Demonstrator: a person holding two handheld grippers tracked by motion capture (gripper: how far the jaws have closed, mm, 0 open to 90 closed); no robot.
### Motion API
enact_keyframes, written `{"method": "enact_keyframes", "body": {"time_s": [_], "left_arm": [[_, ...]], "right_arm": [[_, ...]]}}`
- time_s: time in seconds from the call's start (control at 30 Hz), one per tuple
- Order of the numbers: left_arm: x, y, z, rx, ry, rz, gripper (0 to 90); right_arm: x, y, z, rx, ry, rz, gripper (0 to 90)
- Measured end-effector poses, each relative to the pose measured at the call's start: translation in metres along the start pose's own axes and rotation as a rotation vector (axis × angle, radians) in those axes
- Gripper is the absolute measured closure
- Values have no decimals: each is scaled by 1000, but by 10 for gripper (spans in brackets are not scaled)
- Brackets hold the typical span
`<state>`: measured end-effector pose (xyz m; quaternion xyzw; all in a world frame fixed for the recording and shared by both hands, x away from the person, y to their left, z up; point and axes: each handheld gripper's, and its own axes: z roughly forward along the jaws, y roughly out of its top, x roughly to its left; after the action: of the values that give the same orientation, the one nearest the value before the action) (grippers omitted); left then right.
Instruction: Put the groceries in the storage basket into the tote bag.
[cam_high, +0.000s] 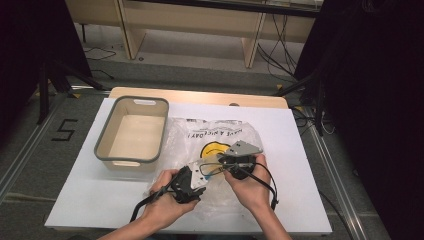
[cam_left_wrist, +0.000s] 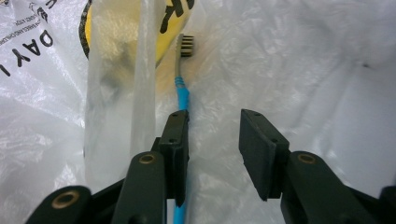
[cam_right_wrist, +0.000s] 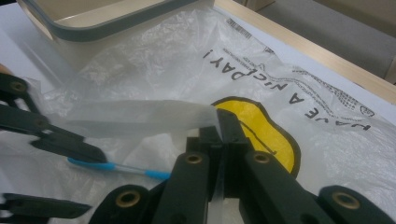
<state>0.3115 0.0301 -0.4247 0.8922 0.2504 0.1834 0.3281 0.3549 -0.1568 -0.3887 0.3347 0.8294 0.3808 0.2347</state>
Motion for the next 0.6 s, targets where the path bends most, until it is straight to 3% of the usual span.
{"method": "enact_keyframes", "body": {"time_s": [0.13,0.33,0.6], "left_arm": [[1,-6,-18,-20,-17,-5,619],[9,-16,-41,-33,-6,-10,624],[23,-27,-53,-50,-16,-33,590]], "right_arm": [[0,-4,0,11,1,1,900],[0,-9,-2,25,10,-7,900],[1,-16,-4,50,21,-18,900]]}}
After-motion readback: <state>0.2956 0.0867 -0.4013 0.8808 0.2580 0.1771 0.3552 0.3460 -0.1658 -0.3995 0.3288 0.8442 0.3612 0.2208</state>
